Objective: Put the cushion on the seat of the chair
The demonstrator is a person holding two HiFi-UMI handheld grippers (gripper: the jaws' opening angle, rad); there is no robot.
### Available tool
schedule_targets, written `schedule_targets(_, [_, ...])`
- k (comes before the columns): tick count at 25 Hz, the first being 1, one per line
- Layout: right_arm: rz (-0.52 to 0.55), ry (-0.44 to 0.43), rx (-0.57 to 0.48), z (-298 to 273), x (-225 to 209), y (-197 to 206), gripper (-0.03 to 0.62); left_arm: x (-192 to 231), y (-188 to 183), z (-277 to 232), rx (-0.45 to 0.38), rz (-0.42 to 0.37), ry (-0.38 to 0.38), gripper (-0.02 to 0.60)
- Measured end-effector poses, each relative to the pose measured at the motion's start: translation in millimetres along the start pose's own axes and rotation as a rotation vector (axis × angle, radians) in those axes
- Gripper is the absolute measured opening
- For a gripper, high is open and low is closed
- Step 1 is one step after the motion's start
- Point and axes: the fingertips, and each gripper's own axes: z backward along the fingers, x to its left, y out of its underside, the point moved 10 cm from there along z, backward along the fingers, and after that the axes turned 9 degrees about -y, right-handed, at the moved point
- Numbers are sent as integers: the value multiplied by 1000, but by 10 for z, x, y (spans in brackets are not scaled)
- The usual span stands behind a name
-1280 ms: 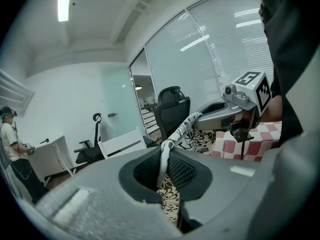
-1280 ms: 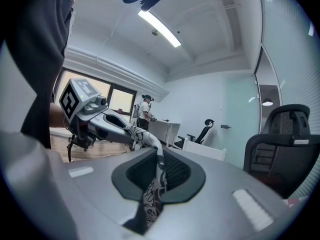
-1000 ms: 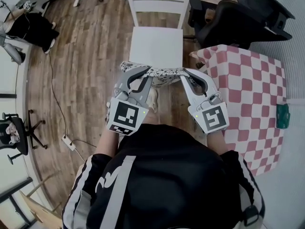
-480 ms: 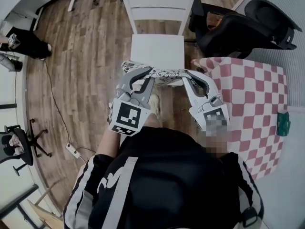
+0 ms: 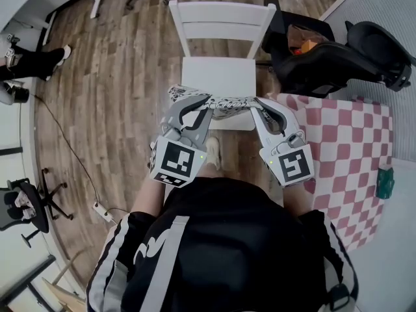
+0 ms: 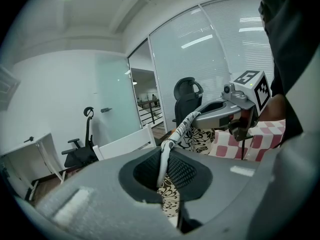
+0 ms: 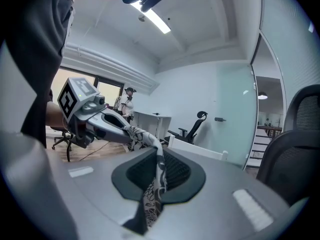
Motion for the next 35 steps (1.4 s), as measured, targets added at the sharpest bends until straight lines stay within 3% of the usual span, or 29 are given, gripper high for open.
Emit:
schedule_targets(12, [-2, 11, 25, -517, -426, 47, 15, 437, 74, -508, 18, 5, 16, 15])
schedule_targets(25, [18, -62, 51, -760, -820, 113, 17, 552, 110, -834, 54, 55, -15, 17])
schedule_targets(35, [98, -122, 89, -1019, -1136, 269, 17, 676, 241, -1178, 97, 60, -6, 15])
